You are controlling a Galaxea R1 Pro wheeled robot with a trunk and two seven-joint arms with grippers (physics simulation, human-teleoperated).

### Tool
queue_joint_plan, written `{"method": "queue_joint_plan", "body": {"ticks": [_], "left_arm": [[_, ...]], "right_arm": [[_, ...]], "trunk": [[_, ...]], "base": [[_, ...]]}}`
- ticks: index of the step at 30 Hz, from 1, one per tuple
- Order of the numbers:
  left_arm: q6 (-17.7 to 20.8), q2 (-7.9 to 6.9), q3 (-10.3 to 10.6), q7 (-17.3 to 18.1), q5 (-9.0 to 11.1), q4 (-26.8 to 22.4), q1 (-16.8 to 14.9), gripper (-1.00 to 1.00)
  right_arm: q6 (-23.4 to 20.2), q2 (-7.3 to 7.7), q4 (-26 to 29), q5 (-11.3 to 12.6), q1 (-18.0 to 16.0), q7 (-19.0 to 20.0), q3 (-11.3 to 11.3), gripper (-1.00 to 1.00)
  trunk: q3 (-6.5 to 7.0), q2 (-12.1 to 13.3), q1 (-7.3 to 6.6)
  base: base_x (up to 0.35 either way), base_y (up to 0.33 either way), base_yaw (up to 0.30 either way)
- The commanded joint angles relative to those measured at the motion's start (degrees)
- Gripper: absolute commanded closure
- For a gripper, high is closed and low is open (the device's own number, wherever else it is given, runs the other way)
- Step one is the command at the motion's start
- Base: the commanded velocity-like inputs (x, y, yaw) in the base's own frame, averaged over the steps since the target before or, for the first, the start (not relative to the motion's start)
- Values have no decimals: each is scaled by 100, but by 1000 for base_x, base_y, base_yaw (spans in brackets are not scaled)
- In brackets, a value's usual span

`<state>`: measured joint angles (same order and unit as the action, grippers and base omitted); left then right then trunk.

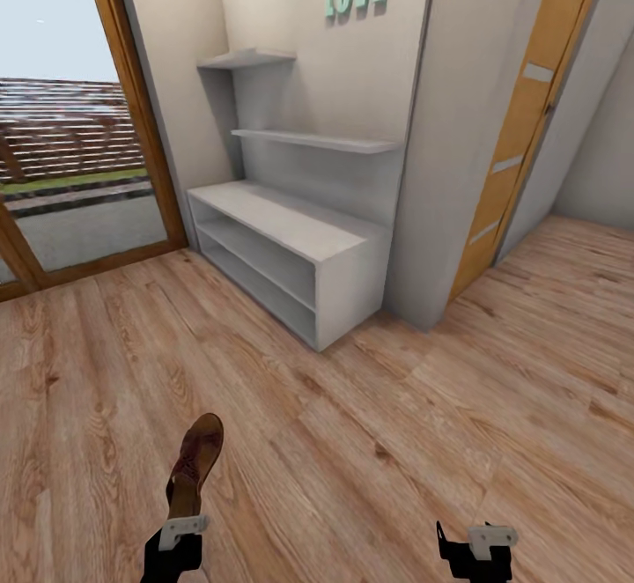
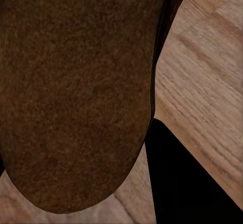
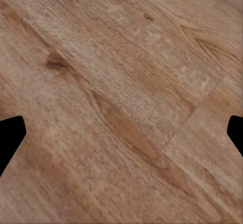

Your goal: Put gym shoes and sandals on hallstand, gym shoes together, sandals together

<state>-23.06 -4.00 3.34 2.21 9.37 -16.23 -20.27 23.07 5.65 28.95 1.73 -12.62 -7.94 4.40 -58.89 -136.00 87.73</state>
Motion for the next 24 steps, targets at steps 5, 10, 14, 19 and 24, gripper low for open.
{"method": "queue_joint_plan", "body": {"ticks": [5,10,14,19,24], "left_arm": [[-14,-2,32,11,77,6,-3,100],[-19,7,30,-3,92,6,-3,100],[-22,7,21,-14,78,-1,-3,100],[-23,28,26,-16,78,-2,-3,100],[-19,30,13,-18,96,-3,-3,100]], "right_arm": [[13,6,-3,29,-4,-49,37,-100],[13,3,-3,92,-4,-50,38,-100],[13,6,-3,106,-4,-50,35,-100],[13,6,-10,110,-4,-50,35,-100],[13,6,-139,121,-4,-50,33,-100]], "trunk": [[-5,-2,-1],[-5,-2,-1],[-5,-2,-1],[-5,-2,-1],[-5,-2,-1]], "base": [[11,-2,-32],[1,0,-218],[0,0,-272],[0,0,-281],[0,0,-288]]}}
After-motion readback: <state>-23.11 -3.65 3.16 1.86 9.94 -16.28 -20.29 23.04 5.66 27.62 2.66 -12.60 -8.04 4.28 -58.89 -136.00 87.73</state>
